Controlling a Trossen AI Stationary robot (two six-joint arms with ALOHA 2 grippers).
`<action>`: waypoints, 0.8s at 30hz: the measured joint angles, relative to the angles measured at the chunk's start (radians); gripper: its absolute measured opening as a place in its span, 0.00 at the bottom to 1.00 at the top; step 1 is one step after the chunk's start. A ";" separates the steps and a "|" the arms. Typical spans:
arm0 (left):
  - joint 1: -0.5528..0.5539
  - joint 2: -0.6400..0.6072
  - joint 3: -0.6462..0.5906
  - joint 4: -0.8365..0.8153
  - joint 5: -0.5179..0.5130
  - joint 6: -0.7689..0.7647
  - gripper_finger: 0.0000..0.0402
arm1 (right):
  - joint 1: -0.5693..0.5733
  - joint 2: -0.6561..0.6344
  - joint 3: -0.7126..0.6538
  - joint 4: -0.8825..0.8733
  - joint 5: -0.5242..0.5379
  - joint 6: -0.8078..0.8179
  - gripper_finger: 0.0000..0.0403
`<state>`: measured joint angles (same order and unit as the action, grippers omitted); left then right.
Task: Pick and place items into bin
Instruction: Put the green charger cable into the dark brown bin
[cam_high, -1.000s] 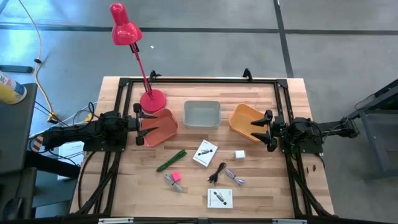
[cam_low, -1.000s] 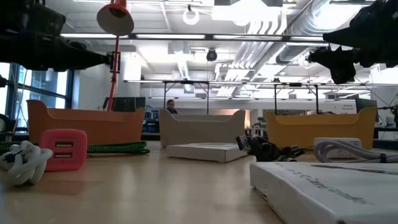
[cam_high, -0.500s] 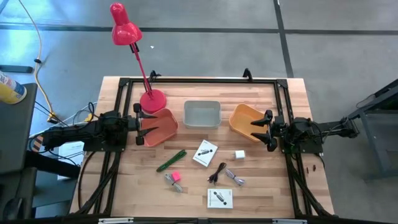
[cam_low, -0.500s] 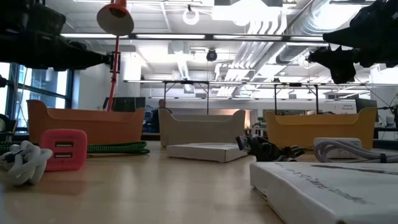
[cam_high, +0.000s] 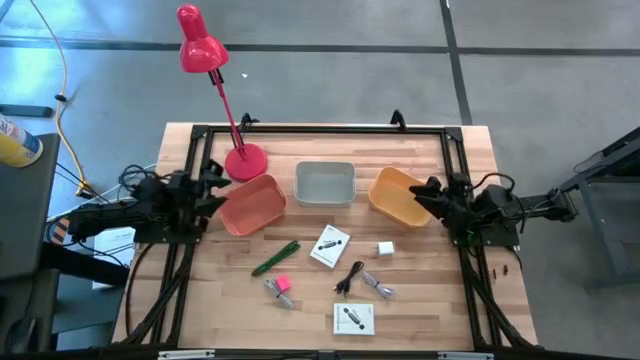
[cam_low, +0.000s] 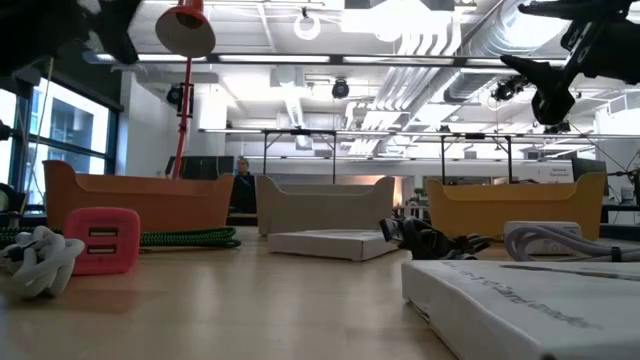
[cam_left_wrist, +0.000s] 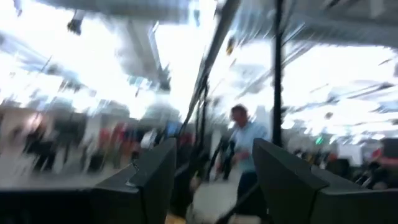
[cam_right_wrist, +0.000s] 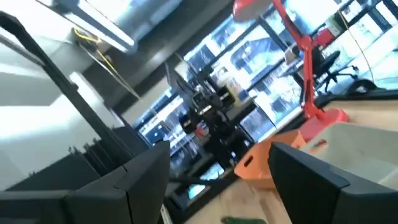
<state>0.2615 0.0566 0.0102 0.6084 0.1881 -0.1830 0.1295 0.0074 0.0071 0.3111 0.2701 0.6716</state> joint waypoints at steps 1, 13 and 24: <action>0.000 0.000 0.000 0.029 0.019 0.003 0.50 | 0.000 0.000 0.000 0.001 0.020 -0.001 0.64; 0.000 0.000 0.000 0.116 0.019 -0.012 0.50 | 0.000 0.000 0.000 0.128 0.136 0.128 0.64; 0.000 0.000 0.001 0.141 0.107 -0.088 0.50 | 0.000 0.001 0.000 0.159 0.231 0.102 0.64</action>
<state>0.2615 0.0567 0.0109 0.7492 0.2950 -0.2711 0.1295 0.0086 0.0071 0.4703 0.5007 0.7740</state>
